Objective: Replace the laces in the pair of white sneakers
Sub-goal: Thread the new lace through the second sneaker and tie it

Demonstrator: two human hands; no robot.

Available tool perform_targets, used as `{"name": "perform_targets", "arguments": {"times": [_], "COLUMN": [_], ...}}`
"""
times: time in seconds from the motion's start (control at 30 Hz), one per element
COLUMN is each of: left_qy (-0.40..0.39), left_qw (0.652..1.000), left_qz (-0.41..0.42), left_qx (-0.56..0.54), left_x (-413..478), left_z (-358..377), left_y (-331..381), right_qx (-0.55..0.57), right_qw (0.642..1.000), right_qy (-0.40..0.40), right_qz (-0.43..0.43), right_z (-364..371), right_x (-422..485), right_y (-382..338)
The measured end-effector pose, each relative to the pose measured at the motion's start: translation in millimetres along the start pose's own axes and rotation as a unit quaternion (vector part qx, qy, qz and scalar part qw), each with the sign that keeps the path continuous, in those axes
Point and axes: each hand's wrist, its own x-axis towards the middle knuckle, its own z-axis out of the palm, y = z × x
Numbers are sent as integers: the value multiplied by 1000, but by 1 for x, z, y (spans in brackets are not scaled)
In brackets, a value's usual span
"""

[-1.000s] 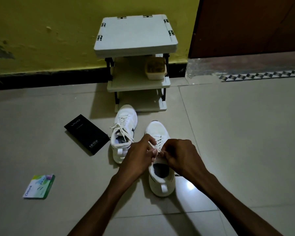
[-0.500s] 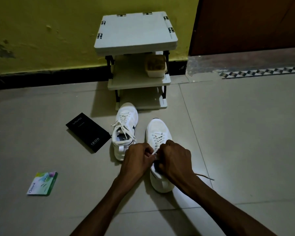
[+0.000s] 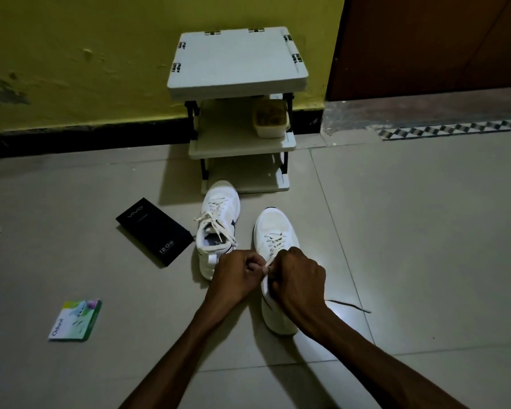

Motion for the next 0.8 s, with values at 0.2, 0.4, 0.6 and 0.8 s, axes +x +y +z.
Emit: {"name": "perform_targets", "arguments": {"times": [0.2, 0.4, 0.6, 0.8], "left_qy": [-14, -33, -25, -18], "left_qw": [997, 993, 992, 996], "left_qz": [-33, -32, -31, -6], "left_qx": [-71, -105, -120, -85], "left_x": [3, 6, 4, 4], "left_z": [-5, -6, -6, -8], "left_y": [-7, -7, -6, -5], "right_qx": [3, -80, -35, 46], "right_qw": [1000, 996, 998, 997], "right_qy": [18, -33, -49, -64], "right_qz": [14, 28, 18, 21], "right_z": [5, -2, -5, -12], "right_x": [-1, 4, 7, 2], "right_y": [0, -11, -1, 1]}}
